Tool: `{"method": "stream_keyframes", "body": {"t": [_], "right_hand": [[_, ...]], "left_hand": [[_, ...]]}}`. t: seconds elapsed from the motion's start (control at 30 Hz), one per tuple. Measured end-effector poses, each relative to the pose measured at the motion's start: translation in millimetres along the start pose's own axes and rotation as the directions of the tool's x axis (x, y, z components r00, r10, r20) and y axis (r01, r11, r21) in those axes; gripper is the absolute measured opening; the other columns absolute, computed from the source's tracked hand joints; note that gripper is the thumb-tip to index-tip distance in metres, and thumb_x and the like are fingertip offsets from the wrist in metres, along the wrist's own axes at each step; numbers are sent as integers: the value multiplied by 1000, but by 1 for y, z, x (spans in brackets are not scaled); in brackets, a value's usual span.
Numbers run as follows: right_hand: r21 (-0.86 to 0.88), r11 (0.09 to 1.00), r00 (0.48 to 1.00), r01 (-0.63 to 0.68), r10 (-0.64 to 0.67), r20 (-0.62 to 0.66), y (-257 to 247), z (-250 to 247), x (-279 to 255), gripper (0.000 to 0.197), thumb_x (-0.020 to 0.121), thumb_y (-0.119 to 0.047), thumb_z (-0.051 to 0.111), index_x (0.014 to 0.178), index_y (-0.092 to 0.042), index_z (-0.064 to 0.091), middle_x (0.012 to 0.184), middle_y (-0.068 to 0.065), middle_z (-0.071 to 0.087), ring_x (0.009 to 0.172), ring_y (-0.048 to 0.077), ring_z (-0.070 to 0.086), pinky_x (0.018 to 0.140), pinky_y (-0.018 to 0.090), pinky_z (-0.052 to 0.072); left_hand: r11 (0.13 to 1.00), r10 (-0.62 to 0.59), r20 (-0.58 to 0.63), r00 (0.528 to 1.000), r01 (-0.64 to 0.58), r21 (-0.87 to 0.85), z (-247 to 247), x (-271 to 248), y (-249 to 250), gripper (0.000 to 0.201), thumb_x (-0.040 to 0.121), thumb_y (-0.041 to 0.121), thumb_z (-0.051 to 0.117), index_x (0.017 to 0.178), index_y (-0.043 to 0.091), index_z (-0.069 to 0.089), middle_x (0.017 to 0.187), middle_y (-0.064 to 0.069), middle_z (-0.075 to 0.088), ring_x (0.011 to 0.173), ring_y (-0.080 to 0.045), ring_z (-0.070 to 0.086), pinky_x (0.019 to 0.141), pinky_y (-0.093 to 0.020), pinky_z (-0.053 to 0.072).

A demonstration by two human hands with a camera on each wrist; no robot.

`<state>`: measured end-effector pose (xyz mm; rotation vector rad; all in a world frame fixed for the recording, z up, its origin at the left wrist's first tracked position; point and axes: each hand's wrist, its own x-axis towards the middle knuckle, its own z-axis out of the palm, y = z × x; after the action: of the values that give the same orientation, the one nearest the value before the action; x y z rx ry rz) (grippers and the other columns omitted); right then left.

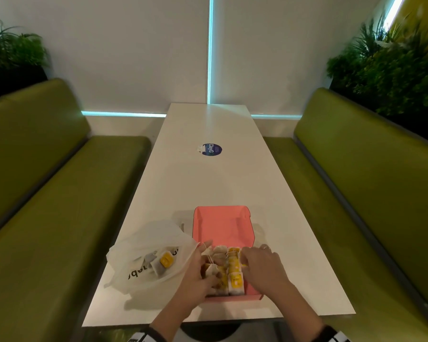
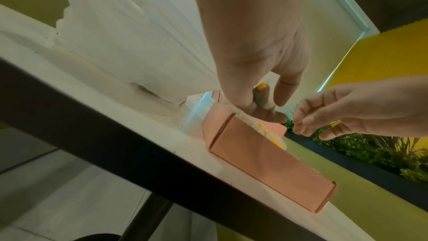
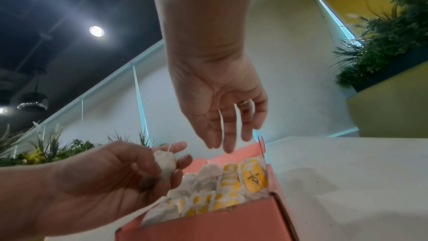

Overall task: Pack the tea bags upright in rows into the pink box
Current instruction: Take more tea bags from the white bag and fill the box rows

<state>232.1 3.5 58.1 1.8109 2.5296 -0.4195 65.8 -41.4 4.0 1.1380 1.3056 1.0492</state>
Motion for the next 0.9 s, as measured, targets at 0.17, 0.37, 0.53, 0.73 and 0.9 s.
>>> {"method": "stream_keyframes", "body": {"t": [0.17, 0.37, 0.53, 0.73, 0.9], "right_hand": [[491, 856, 987, 159, -154, -50, -11, -12, 0, 18, 83, -20, 64, 100, -15, 64, 94, -6, 59, 80, 4, 49, 73, 14, 39], [481, 864, 988, 147, -151, -30, -19, -8, 7, 10, 79, -20, 67, 80, -28, 60, 85, -5, 45, 71, 4, 44, 65, 15, 38], [588, 795, 989, 149, -121, -88, -13, -17, 10, 33, 79, -11, 69, 66, -36, 52, 79, -11, 55, 68, -1, 50, 64, 8, 39], [678, 731, 997, 70, -63, -35, -4, -34, 11, 28, 81, -6, 69, 67, -27, 56, 64, -8, 56, 55, 5, 53, 55, 12, 45], [511, 859, 833, -35, 307, -460, 3, -41, 17, 12, 87, -19, 62, 76, -19, 60, 77, -3, 65, 69, 18, 60, 64, 27, 45]], "left_hand": [[989, 51, 81, 995, -39, -140, 2, -4, 13, 64, 89, -6, 55, 135, 31, 32, 119, -13, 54, 84, -21, 65, 76, -34, 56], [992, 78, 128, 989, -64, -110, 4, -6, 19, 60, 89, -4, 54, 133, 33, 38, 128, -7, 44, 98, -19, 65, 80, -38, 56], [975, 60, 52, 997, -47, -218, 2, -7, 16, 44, 88, -7, 56, 122, 20, 53, 120, -11, 57, 100, -27, 64, 77, -35, 55], [957, 24, -161, 987, -69, -283, 0, -6, 15, 26, 84, -7, 62, 106, 8, 63, 97, -14, 70, 81, -21, 67, 66, -32, 56], [974, 36, -277, 960, -97, -206, 1, -5, 15, 16, 84, 2, 65, 97, 10, 65, 89, -8, 66, 69, -16, 60, 59, -28, 54]]}}
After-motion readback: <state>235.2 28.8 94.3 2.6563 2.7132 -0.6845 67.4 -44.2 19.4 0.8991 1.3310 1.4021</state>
